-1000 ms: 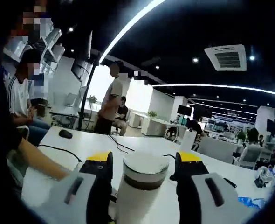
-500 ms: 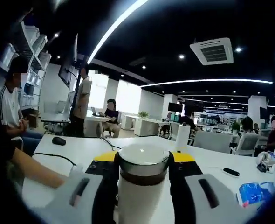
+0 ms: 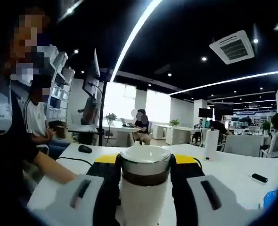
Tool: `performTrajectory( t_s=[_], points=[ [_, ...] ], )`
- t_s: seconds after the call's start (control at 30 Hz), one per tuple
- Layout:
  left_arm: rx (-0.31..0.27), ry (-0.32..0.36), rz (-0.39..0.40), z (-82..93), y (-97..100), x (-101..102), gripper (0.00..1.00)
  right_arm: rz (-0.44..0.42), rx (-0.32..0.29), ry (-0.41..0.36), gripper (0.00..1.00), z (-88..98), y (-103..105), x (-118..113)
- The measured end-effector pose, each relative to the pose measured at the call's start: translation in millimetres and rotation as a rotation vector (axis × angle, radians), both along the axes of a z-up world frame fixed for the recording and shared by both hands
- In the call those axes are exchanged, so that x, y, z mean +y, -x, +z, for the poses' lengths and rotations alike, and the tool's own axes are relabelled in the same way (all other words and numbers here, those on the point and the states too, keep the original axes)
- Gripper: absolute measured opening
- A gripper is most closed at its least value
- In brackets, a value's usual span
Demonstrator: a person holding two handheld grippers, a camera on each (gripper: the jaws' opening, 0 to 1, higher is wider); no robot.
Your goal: Grasp the water cup twist off the cup lid place the cup lid on the table
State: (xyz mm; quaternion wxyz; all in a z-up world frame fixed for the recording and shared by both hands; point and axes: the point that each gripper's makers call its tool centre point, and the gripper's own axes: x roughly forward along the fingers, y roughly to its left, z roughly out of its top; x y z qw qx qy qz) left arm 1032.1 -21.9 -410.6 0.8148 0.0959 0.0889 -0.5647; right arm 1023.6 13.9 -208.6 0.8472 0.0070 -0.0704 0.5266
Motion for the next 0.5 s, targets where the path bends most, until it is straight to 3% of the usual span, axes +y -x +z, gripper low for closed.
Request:
performTrajectory(
  t_s=[0.17, 0.5],
  points=[
    [0.001, 0.000, 0.000, -0.6, -2.7, 0.9, 0.52, 0.128, 0.045, -0.075, 0.45, -2.9, 1.0, 1.1],
    [0.003, -0.001, 0.000, -0.9, -6.8, 2.5, 0.52, 0.321, 0.097, -0.131, 0.46, -6.0, 0.3, 5.6]
  ],
)
